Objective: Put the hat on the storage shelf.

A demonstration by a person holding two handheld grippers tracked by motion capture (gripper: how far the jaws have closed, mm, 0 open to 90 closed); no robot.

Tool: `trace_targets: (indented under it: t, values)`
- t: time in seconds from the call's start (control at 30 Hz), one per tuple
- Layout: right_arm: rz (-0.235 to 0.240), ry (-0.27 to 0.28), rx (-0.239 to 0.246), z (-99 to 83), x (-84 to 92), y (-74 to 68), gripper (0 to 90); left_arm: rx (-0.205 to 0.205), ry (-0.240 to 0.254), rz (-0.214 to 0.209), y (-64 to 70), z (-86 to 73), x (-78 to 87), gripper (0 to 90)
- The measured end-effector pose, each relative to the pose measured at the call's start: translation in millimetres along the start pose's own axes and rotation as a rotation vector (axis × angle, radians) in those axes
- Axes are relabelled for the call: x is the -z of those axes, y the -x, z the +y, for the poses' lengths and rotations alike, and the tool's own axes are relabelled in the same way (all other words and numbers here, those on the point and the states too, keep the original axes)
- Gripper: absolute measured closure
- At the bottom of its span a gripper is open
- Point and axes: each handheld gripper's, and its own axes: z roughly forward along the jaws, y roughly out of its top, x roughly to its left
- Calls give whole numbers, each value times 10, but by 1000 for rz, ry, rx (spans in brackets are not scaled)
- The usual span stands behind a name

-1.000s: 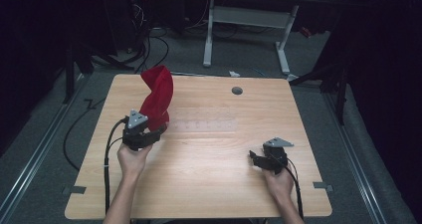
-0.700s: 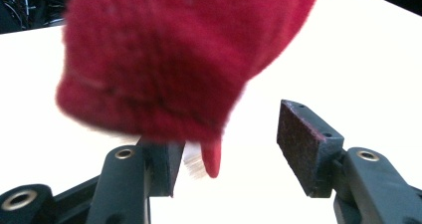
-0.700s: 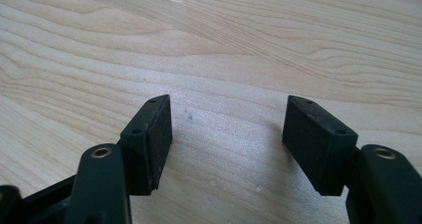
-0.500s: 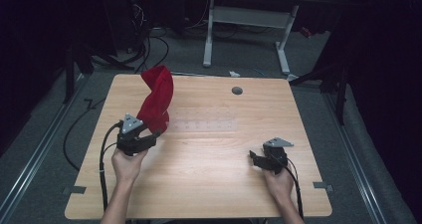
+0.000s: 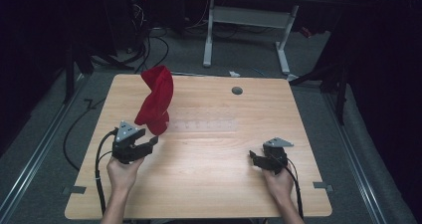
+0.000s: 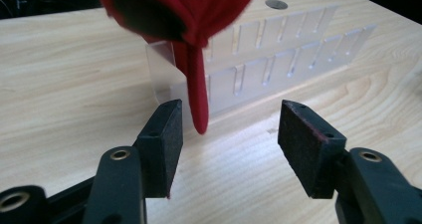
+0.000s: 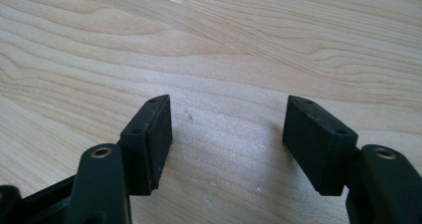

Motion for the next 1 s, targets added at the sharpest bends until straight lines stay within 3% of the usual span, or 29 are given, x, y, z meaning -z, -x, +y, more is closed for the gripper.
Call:
trace_targets:
  t: [0.67,0.8,1.0]
  values:
    - [-1,-1,-1,0,1,-2,365,65,-42,-41,68,-225,94,418]
    - [-1,-1,-1,0,1,-3,364,32,-83,-51,130,-311,59,414]
    - [0,-1,0,-1,2,-4,364,30,-103,-68,213,-409,16,407]
